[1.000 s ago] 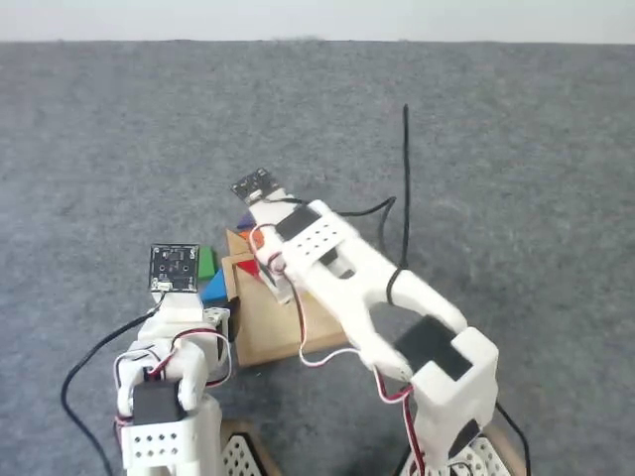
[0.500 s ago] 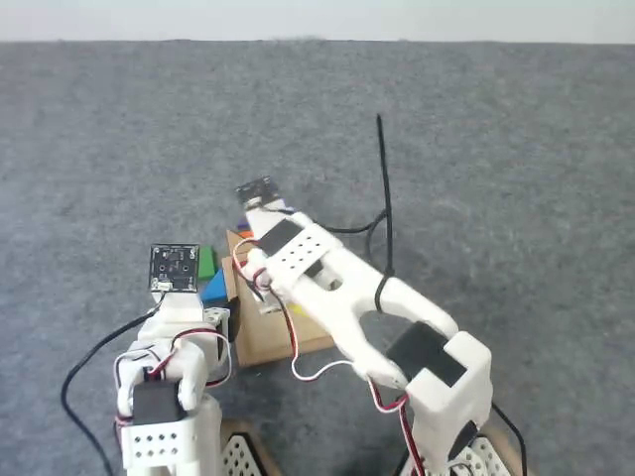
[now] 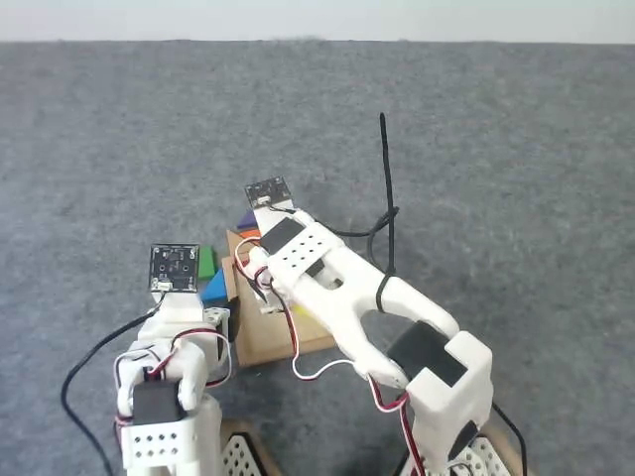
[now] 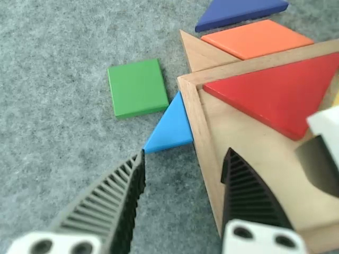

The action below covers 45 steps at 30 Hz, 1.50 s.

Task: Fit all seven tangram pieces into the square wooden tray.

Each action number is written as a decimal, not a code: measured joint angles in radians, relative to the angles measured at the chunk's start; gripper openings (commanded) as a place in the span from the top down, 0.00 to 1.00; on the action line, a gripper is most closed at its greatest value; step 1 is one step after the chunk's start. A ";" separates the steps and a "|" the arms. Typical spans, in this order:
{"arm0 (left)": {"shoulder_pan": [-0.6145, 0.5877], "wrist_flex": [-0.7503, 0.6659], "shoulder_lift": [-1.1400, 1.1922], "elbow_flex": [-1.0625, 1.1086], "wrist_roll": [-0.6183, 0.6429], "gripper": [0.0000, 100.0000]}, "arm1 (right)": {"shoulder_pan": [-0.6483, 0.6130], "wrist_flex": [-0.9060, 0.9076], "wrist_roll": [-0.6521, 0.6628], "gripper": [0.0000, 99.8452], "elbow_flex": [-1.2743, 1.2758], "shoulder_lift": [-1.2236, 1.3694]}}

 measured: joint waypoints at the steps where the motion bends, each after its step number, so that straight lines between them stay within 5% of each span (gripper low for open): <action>1: 0.000 0.000 0.000 0.000 0.000 0.77 | 0.000 0.000 0.000 0.59 0.000 0.000; 28: 0.000 0.000 0.000 0.000 0.000 0.77 | 0.161 0.014 0.176 0.59 -0.080 0.055; 39: 0.000 0.000 0.000 0.000 0.000 0.77 | 0.160 -0.173 0.239 0.67 0.316 -0.218; 45: 0.000 0.000 0.000 0.000 0.000 0.77 | 0.164 -0.210 0.265 0.70 0.273 -0.150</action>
